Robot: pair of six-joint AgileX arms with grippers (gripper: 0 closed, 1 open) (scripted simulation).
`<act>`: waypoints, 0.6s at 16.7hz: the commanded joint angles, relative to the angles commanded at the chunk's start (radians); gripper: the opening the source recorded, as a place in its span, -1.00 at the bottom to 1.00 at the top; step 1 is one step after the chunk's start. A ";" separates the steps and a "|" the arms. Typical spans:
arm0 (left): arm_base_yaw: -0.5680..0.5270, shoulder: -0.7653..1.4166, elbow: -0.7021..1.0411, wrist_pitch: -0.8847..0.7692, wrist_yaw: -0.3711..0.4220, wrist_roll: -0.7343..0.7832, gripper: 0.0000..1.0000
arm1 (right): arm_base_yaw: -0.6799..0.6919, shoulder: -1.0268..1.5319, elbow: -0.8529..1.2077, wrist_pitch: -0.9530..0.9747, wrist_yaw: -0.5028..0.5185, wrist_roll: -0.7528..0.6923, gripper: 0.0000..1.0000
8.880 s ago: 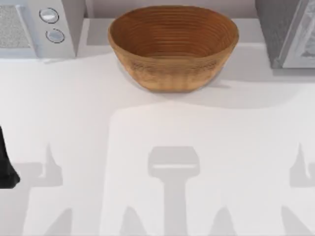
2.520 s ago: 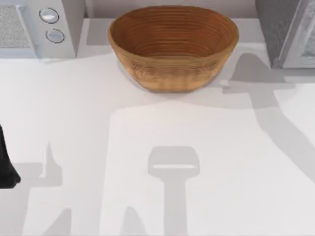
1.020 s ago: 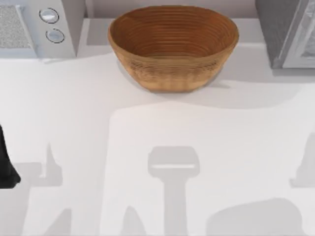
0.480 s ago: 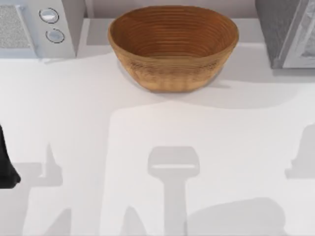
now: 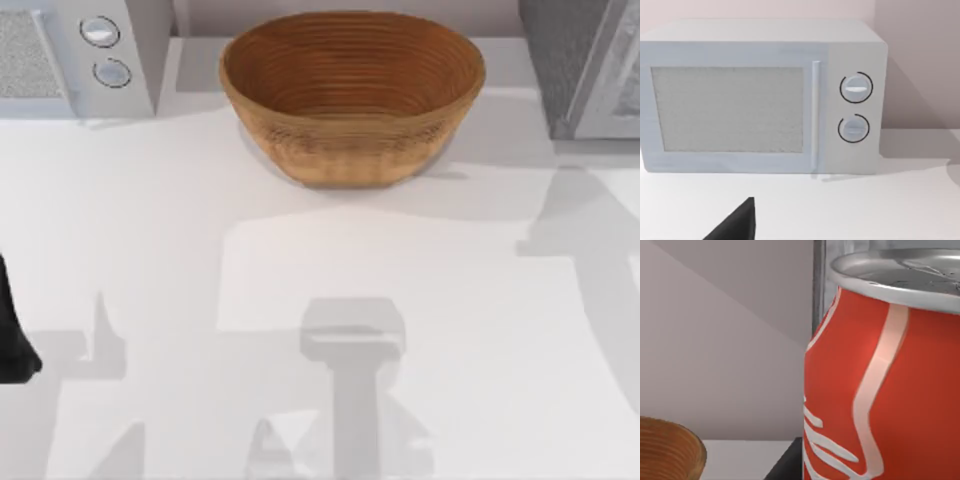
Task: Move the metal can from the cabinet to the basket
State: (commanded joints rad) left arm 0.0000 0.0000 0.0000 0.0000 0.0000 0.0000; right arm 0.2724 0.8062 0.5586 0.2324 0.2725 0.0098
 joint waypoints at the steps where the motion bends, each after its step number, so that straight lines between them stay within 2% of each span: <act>1: 0.000 0.000 0.000 0.000 0.000 0.000 1.00 | 0.031 0.094 0.066 0.027 0.032 0.000 -1.00; 10: 0.000 0.000 0.000 0.000 0.000 0.000 1.00 | 0.290 0.878 0.620 0.257 0.305 0.009 -1.00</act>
State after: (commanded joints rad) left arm 0.0000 0.0000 0.0000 0.0000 0.0000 0.0000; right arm 0.5624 1.6844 1.1789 0.4895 0.5773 0.0187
